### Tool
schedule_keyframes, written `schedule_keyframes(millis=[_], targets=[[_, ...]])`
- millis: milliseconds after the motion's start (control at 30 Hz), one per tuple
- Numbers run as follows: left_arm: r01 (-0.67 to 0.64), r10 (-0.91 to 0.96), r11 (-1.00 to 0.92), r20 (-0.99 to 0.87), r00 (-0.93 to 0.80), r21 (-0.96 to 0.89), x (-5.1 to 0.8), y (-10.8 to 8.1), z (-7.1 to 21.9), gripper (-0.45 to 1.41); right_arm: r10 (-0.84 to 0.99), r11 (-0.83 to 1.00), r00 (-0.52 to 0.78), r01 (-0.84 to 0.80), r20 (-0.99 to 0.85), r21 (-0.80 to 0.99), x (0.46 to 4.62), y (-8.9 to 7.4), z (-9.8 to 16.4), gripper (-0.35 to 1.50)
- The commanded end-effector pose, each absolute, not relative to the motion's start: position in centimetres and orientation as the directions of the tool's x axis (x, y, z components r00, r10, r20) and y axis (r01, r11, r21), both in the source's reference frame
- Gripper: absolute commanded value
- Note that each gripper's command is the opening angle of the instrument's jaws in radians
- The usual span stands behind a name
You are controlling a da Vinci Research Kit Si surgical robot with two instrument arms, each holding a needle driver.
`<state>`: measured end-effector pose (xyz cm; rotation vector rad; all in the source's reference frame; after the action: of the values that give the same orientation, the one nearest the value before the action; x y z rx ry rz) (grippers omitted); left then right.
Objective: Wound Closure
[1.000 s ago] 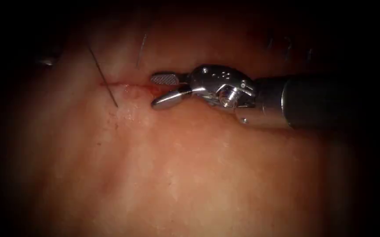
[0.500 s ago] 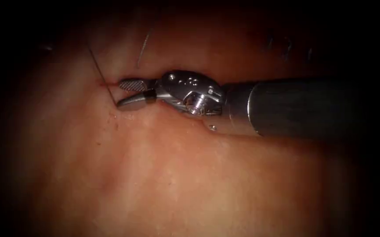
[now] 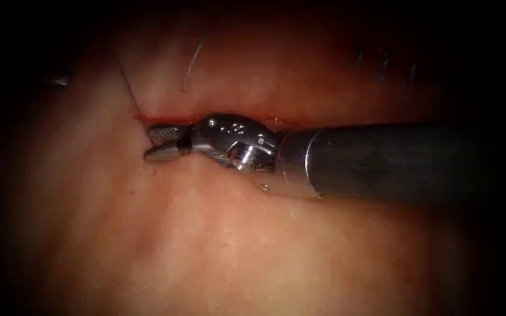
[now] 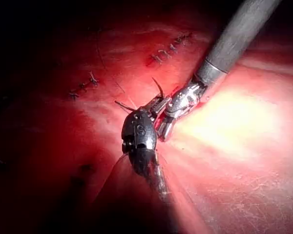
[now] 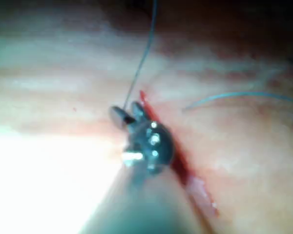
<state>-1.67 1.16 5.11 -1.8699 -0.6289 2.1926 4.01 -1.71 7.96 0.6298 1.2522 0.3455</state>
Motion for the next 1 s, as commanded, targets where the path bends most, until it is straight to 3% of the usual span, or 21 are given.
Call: schedule_keyframes(millis=[33,333,633,1000], targets=[[0.128,0.406,-0.893,-0.895,-0.185,-0.432,-1.72,1.2,5.2,-0.45,0.569,0.780,0.299,0.100,-0.766,0.618,4.08,-1.7,8.0,-0.35],[0.145,0.401,-0.897,-0.907,-0.128,-0.417,-1.85,1.0,5.3,-0.45,0.617,0.719,0.361,0.102,-0.699,0.688,3.98,-2.0,7.7,-0.35],[0.136,0.387,-0.906,-0.914,-0.121,-0.402,-1.91,0.8,5.5,-0.45,0.617,0.692,0.372,0.163,-0.693,0.704,4.24,-2.4,6.9,-0.35],[0.106,0.388,-0.909,-0.911,-0.136,-0.403,-1.72,0.9,5.5,-0.45,0.607,0.725,0.295,0.175,-0.738,0.666,4.31,-2.4,6.6,-0.35]])
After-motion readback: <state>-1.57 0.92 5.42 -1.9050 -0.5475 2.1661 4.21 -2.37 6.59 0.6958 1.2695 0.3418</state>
